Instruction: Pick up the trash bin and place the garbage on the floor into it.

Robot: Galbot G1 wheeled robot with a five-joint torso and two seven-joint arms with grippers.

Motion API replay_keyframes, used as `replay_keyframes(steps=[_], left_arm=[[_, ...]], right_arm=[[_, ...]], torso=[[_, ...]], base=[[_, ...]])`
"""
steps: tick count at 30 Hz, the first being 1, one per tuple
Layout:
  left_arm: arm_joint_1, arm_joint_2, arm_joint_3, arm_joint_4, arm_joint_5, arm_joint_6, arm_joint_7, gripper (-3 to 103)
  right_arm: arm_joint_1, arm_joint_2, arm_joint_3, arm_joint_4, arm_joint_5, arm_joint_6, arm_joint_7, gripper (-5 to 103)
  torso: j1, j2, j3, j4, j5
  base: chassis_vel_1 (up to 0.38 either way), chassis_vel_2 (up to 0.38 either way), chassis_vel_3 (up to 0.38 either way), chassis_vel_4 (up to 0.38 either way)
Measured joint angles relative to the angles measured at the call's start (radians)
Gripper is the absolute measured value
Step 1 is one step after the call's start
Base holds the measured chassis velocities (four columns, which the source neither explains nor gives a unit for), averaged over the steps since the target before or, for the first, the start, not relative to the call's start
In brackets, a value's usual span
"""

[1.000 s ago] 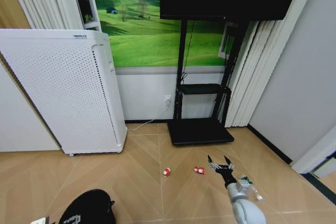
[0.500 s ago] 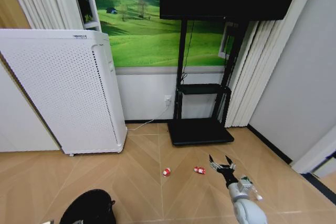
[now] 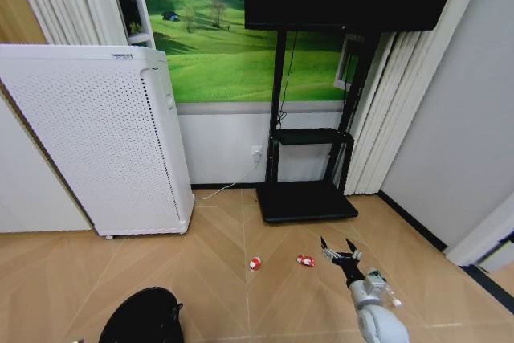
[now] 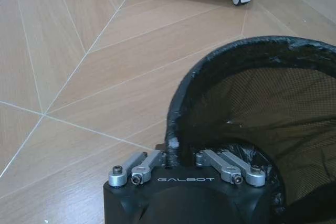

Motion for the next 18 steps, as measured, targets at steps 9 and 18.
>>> replay_keyframes(steps=[9, 18], left_arm=[[-0.049, 0.000, 0.021, 0.036, 0.055, -0.065, 0.022, 7], [-0.174, 0.006, 0.057, 0.157, 0.186, -0.366, 0.094, 6]], right_arm=[[-0.001, 0.000, -0.001, 0.005, -0.006, 0.000, 0.010, 100], [-0.002, 0.013, -0.012, 0.020, -0.021, -0.007, 0.013, 100]], torso=[[0.000, 0.000, 0.000, 0.0002, 0.0005], [0.000, 0.000, 0.000, 0.0001, -0.0005]], base=[[0.000, 0.000, 0.000, 0.000], [0.000, 0.000, 0.000, 0.000]])
